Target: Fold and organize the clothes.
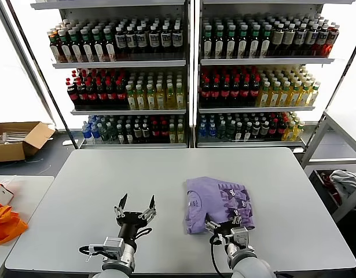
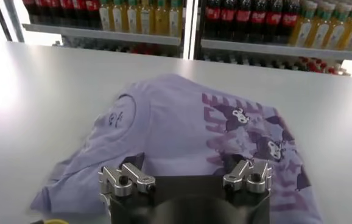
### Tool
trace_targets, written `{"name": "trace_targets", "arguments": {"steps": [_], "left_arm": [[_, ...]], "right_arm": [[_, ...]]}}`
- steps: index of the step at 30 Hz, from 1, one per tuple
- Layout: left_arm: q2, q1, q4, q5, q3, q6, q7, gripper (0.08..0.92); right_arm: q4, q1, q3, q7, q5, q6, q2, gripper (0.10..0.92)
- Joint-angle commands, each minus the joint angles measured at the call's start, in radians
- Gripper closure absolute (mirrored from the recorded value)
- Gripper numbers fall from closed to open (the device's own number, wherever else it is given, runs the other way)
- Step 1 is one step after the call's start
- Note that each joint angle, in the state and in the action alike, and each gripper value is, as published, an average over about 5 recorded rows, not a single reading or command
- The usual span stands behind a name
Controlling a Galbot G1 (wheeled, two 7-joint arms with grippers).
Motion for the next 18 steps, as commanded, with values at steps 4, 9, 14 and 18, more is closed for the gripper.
{"name": "trace_targets", "arguments": {"steps": [4, 9, 14, 18], "left_arm": [[0.007, 0.005, 0.002, -0.006, -0.006, 0.001, 0.002, 0.177], [0.005, 0.006, 0.004, -0.005, -0.006, 0.004, 0.004, 0.177], [0.001, 0.014, -0.001, -0.004, -0.004, 0.005, 0.007, 0.177], [0.000, 0.022, -0.013, -0.004, -0.008, 0.010, 0.008, 0.177]], "right_arm": [[0.010, -0.002, -0.018, 0.029, 0.142, -0.005, 0.007, 0.203], [0.119, 0.046, 0.028, 0.026, 0.142, -0.003, 0.010, 0.203], [0.046, 0.192, 0.025, 0.017, 0.119, 0.010, 0.029, 0.203], [-0.116, 0.309, -0.010, 0.018, 0.092, 0.037, 0.065, 0.203]]}}
